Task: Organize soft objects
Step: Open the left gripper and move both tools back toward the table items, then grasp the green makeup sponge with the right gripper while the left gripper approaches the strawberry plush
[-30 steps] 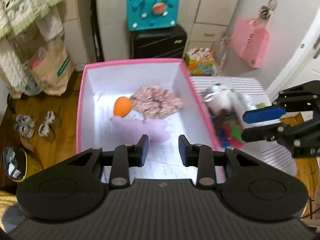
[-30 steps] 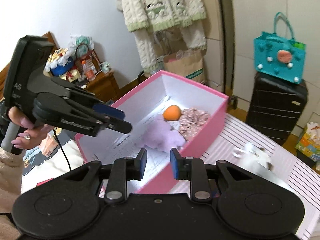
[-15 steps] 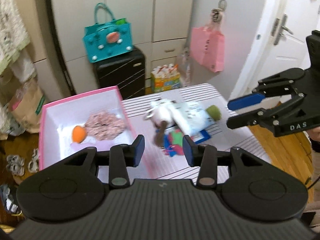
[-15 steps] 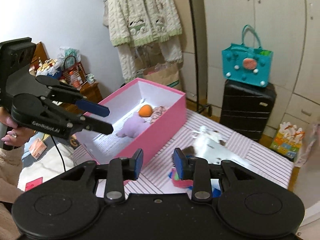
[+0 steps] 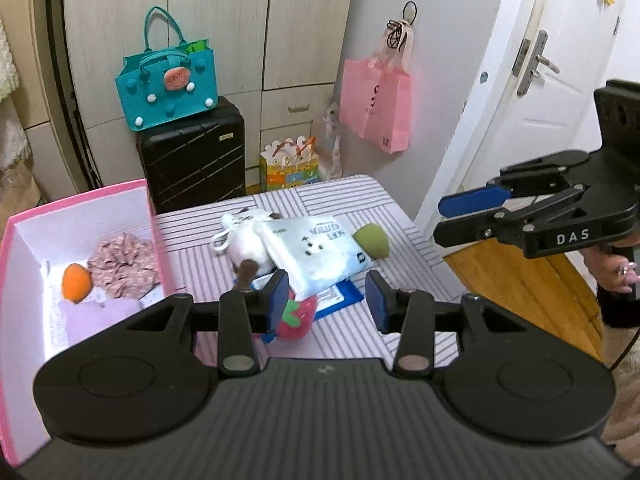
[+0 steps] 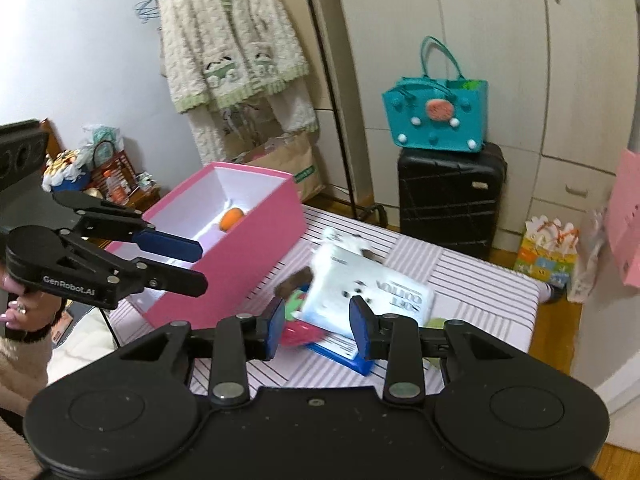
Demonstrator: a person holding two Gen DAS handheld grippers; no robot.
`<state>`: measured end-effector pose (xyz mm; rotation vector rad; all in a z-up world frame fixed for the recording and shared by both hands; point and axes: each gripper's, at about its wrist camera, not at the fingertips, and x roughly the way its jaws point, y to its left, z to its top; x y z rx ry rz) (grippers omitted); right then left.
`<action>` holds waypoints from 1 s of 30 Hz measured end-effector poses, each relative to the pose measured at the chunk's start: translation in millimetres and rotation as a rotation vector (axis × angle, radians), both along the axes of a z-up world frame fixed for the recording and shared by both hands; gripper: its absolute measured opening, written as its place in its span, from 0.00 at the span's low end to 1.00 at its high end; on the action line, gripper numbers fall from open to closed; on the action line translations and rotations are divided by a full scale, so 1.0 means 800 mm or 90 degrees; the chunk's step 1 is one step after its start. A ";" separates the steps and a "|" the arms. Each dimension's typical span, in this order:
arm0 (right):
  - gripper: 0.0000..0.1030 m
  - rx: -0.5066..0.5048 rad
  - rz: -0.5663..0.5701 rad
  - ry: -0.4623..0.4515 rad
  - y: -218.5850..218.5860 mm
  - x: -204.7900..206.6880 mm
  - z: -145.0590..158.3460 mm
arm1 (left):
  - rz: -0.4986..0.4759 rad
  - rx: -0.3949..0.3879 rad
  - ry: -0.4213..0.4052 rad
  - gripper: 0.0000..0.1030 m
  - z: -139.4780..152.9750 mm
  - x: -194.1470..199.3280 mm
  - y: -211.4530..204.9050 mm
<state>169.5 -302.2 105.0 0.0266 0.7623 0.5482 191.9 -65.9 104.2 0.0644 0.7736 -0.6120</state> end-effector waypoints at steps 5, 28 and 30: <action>0.40 -0.007 -0.027 0.003 -0.023 0.006 -0.024 | 0.015 -0.020 -0.009 0.40 -0.016 0.006 -0.018; 0.46 -0.053 -0.086 -0.026 -0.066 0.068 -0.157 | 0.139 0.012 -0.036 0.50 -0.140 0.009 -0.052; 0.46 -0.047 -0.095 -0.034 -0.066 0.073 -0.166 | 0.145 0.026 -0.032 0.53 -0.149 0.012 -0.057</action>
